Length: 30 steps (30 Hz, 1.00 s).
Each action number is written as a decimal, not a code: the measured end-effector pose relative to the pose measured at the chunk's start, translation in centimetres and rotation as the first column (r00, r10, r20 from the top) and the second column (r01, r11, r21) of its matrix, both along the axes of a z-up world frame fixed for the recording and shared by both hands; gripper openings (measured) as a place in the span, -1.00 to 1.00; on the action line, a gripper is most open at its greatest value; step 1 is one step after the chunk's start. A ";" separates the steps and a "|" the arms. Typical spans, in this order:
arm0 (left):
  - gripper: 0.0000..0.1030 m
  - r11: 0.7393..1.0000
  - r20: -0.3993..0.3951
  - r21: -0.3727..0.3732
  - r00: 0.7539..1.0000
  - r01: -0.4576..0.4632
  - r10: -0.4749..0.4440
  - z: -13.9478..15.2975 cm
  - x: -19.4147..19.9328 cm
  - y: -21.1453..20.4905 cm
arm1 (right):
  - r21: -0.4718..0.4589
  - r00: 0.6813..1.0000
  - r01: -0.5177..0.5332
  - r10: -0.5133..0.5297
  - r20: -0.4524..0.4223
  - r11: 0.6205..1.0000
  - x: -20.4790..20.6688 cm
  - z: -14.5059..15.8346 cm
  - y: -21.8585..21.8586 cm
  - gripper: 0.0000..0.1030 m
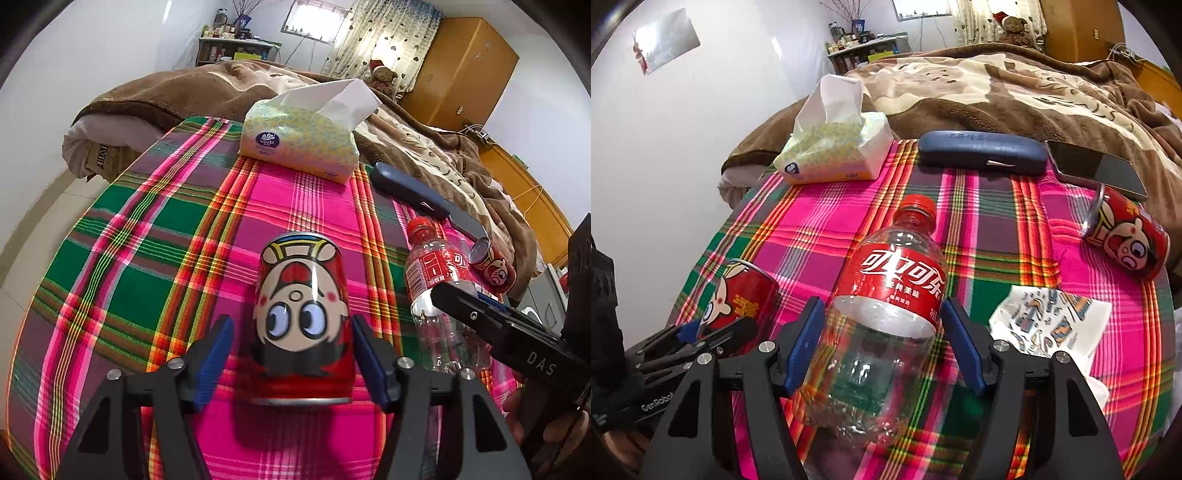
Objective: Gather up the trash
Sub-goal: 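Grasp the Coca-Cola bottle with the right tool while the left tool grasps the red cartoon can, then lift the bottle with the right tool while the left tool lifts the can toward the bin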
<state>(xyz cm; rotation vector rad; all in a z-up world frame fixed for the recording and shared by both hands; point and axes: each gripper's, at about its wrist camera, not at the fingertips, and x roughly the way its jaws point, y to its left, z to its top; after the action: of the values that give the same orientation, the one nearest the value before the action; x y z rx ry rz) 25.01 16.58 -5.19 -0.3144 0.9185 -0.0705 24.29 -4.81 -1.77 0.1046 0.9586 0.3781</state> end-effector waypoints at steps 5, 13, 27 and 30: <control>0.37 1.000 -0.011 -0.001 1.000 -0.019 0.019 -0.3 0.7 0.8 | -0.032 1.000 -0.001 0.000 -0.020 0.999 0.4 -0.7 0.6 0.33; 0.37 1.000 -0.013 0.013 1.000 -0.017 0.018 -0.4 1.5 1.2 | -0.048 0.999 0.008 -0.010 -0.035 0.999 0.6 -1.7 0.7 0.33; 0.01 0.999 -0.014 0.041 1.000 -0.005 0.005 -0.1 1.2 0.3 | -0.020 1.000 0.008 -0.008 0.012 1.000 0.1 -1.0 0.4 0.23; 0.01 0.999 -0.002 0.042 1.000 -0.006 0.006 0.2 0.7 0.1 | -0.011 1.000 0.006 -0.006 0.018 1.000 -0.2 -0.8 0.4 0.22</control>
<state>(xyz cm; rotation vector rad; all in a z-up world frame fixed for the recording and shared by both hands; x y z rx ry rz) 25.76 16.66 -4.96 -0.2784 0.9201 -0.0456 24.08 -4.44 -2.60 0.0941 0.9419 0.3679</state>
